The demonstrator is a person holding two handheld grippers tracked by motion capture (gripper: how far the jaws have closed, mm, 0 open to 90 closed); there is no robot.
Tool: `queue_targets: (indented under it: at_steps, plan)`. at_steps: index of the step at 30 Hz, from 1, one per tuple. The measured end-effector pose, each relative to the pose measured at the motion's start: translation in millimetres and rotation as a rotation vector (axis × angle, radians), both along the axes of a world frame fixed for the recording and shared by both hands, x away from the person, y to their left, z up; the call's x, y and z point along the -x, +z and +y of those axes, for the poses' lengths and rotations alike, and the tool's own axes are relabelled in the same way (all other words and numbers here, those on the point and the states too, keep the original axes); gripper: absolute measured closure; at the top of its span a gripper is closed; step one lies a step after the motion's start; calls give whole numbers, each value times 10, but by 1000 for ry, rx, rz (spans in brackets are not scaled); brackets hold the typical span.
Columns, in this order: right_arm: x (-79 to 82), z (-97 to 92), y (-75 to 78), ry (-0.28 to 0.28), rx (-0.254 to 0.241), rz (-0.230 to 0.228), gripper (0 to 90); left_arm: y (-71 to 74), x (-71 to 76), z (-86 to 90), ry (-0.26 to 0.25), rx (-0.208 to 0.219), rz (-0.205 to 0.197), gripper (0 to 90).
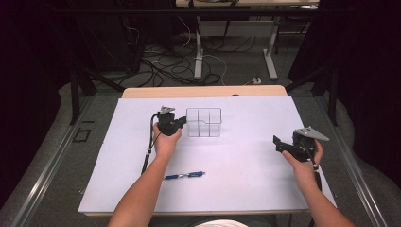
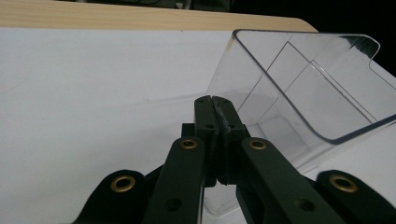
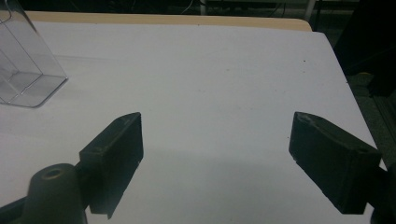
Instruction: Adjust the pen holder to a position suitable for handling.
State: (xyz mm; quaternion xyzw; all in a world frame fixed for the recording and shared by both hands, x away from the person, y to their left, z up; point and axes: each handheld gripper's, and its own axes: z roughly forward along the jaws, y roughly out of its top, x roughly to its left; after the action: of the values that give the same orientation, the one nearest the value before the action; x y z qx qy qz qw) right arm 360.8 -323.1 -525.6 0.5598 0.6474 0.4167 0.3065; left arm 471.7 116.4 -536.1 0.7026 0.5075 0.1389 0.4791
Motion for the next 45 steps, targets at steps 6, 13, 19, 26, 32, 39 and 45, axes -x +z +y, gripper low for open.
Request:
queue_targets:
  at_steps: [6, 13, 19, 26, 32, 39, 45]
  plan:
    - [-3, 1, -4, 0, 0, -2, 177, -15, -12, -21, -9, 5, -7, 900]
    - [-6, 0, -3, 9, 6, -12, 177, 31, 28, 40, -14, 3, 0, 857]
    - [2, 3, 2, 1, 1, -14, 177, 95, 86, 127, -13, 11, -17, 746]
    - [8, 2, 10, 3, 2, -12, 177, 161, 179, 175, -3, 13, -50, 622]
    - [14, -6, 18, 3, 10, -12, 177, 282, 312, 206, -4, 9, -75, 533]
    - [31, 4, 29, 5, 2, -10, 177, 385, 496, 253, -46, 30, -122, 432]
    - [34, 10, 28, 7, 0, -17, 177, 413, 638, 290, -122, 31, -144, 370]
